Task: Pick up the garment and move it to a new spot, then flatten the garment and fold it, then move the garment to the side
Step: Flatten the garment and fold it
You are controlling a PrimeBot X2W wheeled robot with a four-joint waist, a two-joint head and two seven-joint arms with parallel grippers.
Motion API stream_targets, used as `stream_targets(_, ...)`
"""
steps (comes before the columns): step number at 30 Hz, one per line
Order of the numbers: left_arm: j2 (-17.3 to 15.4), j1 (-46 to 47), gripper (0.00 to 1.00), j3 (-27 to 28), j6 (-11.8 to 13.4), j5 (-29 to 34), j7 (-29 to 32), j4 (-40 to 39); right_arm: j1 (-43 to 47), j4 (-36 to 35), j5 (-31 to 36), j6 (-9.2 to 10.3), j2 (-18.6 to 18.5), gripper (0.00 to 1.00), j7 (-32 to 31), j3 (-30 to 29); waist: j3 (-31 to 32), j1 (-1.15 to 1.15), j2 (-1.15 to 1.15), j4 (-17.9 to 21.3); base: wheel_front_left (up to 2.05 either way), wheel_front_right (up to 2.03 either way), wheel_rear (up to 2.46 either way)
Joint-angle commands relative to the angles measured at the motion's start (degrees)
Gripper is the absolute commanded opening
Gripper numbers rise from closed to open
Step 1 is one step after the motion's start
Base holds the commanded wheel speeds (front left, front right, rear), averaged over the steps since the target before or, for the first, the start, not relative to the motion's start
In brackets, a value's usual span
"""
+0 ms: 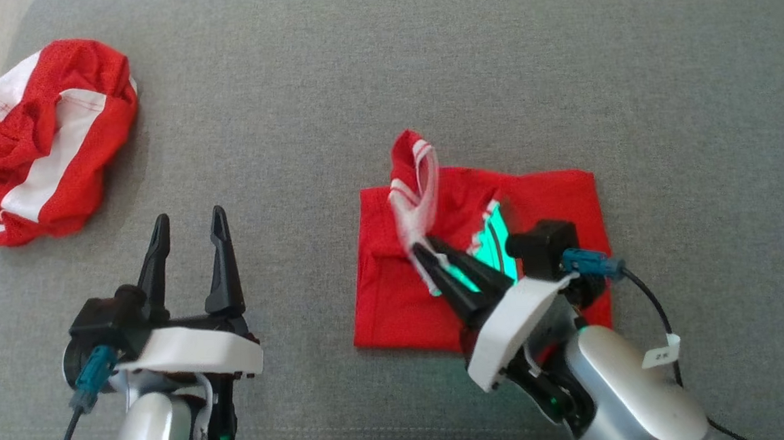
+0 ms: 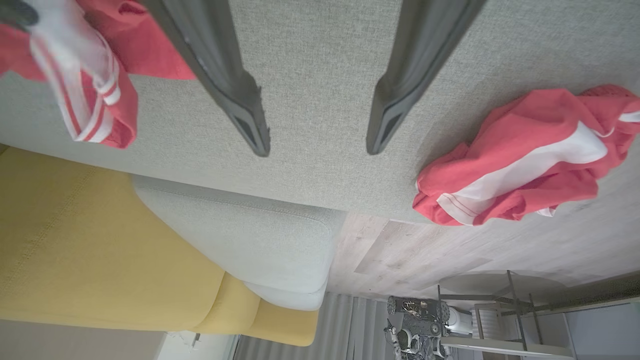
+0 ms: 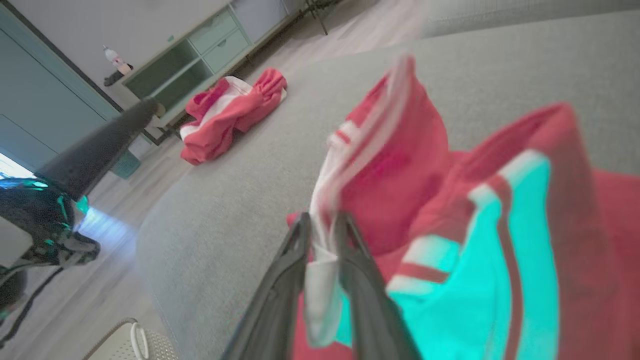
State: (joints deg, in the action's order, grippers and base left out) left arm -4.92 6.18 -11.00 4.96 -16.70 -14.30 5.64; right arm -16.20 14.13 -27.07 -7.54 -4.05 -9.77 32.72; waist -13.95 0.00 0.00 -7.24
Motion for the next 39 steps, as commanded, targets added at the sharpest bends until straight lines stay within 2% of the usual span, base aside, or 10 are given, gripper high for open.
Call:
stream_targets(1,-0.23,2.11,1.00,1.84,-0.17,0.75,-0.70,-1.61,-2.09,-1.89,-0.43,0.05,1.16,1.00,1.77,1.68,-0.13,0.00,0.00,0.14,0.00,0.00,0.00)
stream_targets(6,-0.21,2.27,1.00,2.36,-0.51,1.17,-0.70,-1.31,-4.57,-3.79,-0.35,0.05,1.16,1.00,6.81,2.93,-0.13,0.00,0.00,0.93,0.00,0.00,0.00)
stream_targets(10,-0.17,2.11,1.00,2.77,-0.76,1.30,-0.70,-1.18,-4.95,-7.12,0.94,0.05,1.16,1.00,10.53,0.70,0.39,0.00,0.00,1.79,0.00,0.00,0.00)
stream_targets(16,-0.50,1.17,1.00,3.27,-0.70,1.76,-0.70,-0.99,-1.81,-11.32,5.85,0.05,1.05,1.00,12.41,-10.29,1.66,0.00,0.00,3.09,0.00,0.00,0.00)
stream_targets(25,-1.28,0.05,1.00,3.21,-0.78,2.08,-0.70,-0.32,8.01,-16.90,11.17,0.05,-1.93,1.00,10.28,-26.25,2.88,0.00,0.00,4.61,0.00,0.00,0.00)
stream_targets(29,-1.45,-0.40,1.00,2.95,-0.58,2.10,-0.50,-0.53,11.10,-18.18,11.63,0.05,-2.56,1.00,9.76,-28.51,3.29,0.00,0.00,4.77,0.00,0.00,0.00)
stream_targets(39,-2.06,-1.26,1.00,2.99,0.36,2.13,0.15,-1.53,12.58,-19.10,11.93,0.05,-1.88,1.00,9.39,-29.25,3.33,0.00,0.00,5.04,0.00,0.00,0.00)
